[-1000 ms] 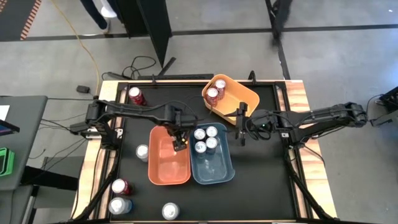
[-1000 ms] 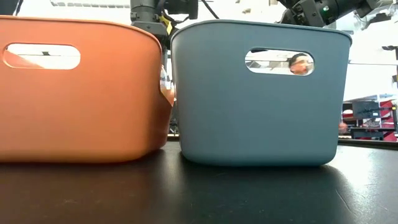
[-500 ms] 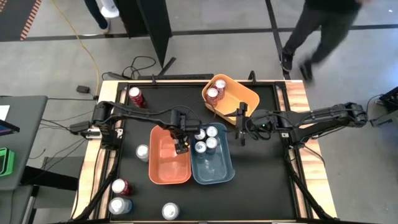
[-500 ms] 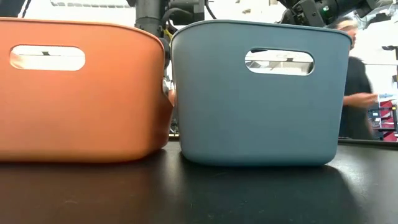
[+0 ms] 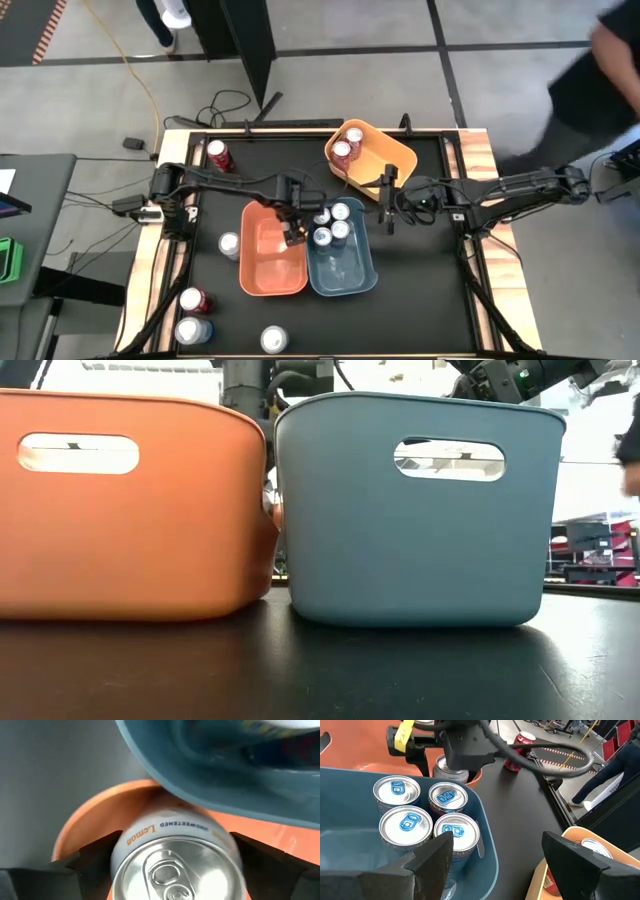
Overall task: Sort soda cans
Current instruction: Put the top left blue and white soda can into the orange bin, then put the top blue and white soda can into the orange
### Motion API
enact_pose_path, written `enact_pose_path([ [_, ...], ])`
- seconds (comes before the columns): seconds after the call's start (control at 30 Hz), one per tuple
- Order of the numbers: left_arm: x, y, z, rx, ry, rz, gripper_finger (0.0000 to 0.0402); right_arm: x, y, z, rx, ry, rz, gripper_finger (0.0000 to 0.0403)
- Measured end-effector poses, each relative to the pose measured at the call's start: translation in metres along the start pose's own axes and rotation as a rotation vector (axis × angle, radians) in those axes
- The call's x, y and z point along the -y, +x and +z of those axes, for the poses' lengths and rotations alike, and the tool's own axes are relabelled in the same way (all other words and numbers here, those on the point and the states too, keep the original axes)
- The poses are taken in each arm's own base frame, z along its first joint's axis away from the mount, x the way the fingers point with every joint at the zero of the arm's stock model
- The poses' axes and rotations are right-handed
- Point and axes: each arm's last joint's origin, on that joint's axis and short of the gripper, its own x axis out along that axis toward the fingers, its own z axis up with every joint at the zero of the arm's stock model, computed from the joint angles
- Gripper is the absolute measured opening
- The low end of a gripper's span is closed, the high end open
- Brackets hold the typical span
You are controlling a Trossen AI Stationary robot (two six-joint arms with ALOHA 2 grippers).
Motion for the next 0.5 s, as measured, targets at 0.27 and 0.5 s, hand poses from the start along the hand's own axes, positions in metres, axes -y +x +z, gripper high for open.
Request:
enact_pose_path([
  [0.27,-0.002,-0.023,0.007,0.032,0.020,0.028,0.0359,0.000,0.000,0.000,-0.001,0.000,0.000,0.0323],
  [0.5,-0.007,-0.050,0.007,0.016,0.023,0.113,0.0360,0.000,0.000,0.000,-0.003,-0.001,0.001,0.0323],
])
